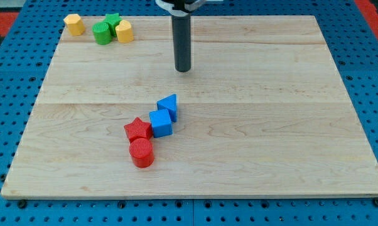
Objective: Point at yellow heart
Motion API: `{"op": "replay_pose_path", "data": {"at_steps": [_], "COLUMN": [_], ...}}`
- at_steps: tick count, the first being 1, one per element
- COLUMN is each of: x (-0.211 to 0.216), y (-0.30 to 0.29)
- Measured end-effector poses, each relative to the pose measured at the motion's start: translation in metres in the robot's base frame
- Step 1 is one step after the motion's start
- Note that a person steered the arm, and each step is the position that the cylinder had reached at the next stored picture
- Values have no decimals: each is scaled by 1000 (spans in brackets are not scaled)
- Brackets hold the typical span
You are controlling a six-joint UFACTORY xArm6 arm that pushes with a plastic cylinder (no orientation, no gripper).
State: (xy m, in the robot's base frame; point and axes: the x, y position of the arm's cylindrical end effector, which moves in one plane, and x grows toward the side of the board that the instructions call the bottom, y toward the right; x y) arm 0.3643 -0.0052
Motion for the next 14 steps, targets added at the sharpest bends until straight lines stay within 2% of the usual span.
{"op": "replay_pose_path", "data": {"at_steps": [3, 4, 6, 8, 10, 12, 14], "x": [78, 69, -22, -45, -87, -93, -80], "y": [106, 114, 75, 40, -50, -118, -90]}}
